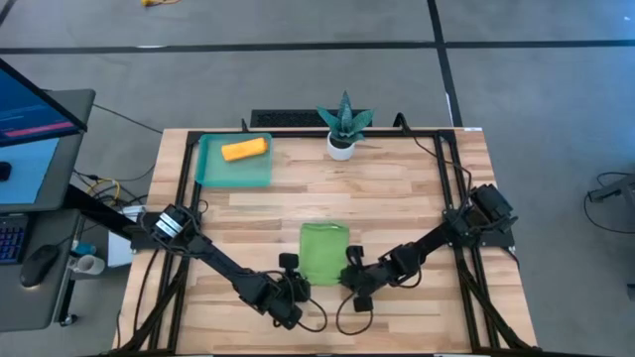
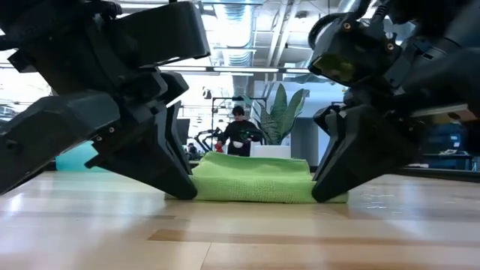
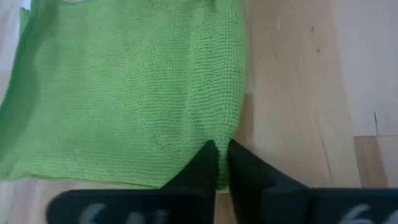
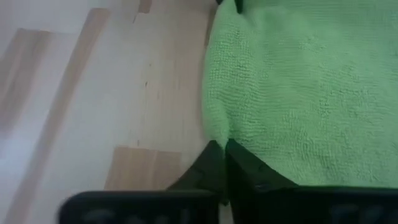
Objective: Roll microfiber towels into tight, uniform cylinder then place into a basket
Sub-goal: Roll the light green microfiber cloth
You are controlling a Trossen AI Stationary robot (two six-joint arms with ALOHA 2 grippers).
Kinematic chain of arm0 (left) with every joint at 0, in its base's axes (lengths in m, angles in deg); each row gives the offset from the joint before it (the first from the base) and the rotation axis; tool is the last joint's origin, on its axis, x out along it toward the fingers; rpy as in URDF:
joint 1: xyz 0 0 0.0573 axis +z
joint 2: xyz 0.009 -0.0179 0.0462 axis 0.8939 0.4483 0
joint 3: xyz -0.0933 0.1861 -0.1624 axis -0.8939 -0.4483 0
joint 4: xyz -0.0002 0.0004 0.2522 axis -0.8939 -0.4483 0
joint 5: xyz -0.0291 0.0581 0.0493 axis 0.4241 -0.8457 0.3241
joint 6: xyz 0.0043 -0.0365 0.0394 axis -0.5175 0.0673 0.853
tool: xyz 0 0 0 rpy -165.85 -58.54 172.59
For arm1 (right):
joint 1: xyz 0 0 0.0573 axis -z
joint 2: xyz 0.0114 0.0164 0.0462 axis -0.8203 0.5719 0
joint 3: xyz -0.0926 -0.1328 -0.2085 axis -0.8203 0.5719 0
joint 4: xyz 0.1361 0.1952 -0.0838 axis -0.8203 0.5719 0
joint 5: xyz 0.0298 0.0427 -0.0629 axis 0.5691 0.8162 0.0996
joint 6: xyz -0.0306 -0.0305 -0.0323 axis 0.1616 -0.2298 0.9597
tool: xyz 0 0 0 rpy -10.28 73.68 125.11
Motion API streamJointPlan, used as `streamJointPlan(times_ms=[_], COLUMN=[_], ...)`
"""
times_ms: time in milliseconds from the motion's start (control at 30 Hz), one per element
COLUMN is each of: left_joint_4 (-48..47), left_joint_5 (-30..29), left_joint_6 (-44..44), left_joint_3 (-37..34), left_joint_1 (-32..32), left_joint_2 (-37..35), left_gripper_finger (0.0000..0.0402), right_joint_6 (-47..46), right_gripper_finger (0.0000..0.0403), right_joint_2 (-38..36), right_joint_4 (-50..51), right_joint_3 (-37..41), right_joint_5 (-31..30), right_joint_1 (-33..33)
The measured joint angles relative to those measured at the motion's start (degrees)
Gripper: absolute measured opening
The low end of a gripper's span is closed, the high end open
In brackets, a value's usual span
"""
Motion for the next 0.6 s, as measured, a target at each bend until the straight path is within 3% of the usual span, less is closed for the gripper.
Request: streamJointPlan(times_ms=[100,267,400,600], left_joint_4=[-0.8,-5.0,-10.4,-9.1], left_joint_5=[0.6,7.1,12.4,26.9], left_joint_6=[0.0,-2.6,-7.3,-10.4], left_joint_3=[0.9,4.6,9.1,12.4], left_joint_1=[0.1,0.4,-0.1,-0.7], left_joint_2=[0.1,0.1,0.1,0.0], left_gripper_finger=[0.001,0.0012,0.0003,0.0008], right_joint_6=[0.0,-1.5,-4.4,-9.5], right_gripper_finger=[0.0011,0.0024,0.0013,0.0012], right_joint_2=[0.0,0.2,0.4,0.4], right_joint_4=[1.1,3.5,5.6,5.6], right_joint_3=[-1.0,-4.0,-6.5,-8.3], right_joint_5=[2.2,10.5,19.0,27.5], right_joint_1=[0.2,0.1,0.2,-0.8])
